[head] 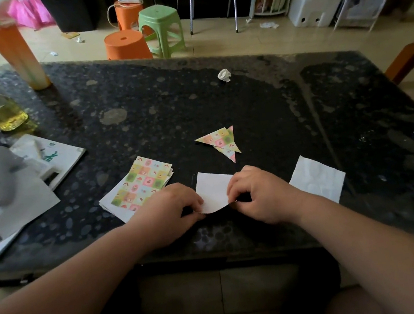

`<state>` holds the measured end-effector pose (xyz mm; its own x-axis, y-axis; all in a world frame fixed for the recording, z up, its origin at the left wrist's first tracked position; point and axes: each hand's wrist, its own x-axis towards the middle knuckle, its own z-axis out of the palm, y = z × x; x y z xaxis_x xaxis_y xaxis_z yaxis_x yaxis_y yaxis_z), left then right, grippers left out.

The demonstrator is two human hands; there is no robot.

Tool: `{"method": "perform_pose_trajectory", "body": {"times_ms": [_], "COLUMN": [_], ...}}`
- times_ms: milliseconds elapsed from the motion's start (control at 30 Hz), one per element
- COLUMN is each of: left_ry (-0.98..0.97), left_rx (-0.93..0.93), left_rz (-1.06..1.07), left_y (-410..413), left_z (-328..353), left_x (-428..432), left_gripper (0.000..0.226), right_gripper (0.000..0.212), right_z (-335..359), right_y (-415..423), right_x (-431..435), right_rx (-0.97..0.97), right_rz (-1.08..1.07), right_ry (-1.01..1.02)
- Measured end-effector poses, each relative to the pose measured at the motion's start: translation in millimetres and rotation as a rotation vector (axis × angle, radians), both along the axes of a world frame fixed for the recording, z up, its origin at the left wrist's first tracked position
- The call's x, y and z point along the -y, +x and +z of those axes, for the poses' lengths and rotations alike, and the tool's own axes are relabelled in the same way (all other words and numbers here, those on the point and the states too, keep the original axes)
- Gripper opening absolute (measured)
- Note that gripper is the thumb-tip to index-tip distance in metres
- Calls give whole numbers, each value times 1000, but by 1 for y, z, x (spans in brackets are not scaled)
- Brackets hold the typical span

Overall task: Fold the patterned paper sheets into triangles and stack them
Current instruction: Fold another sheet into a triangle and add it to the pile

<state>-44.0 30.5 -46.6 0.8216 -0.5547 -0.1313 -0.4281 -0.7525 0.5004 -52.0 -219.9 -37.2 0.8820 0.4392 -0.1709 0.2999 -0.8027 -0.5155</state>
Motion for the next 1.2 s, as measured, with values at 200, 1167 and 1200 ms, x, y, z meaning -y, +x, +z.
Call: {"method": "perform_pose_trajectory", "body": {"times_ms": [200,1167,1200], "left_ry": [207,351,351], "left_rx": [-22,94,83], "left_rz": [-21,-73,-67], "left_y": [-7,-83,-82], "left_z": [10,-1,-2], "left_x": [5,35,36], "left_gripper": [26,94,94], "right_gripper": [10,8,8], "right_z": [2,-8,-9], "right_y": [-7,13,13], "right_x": [-13,-56,-55], "right_rx": [-132,-164,-165], "right_rz": [35,-487,-486], "right_ry": [-66,99,95]}}
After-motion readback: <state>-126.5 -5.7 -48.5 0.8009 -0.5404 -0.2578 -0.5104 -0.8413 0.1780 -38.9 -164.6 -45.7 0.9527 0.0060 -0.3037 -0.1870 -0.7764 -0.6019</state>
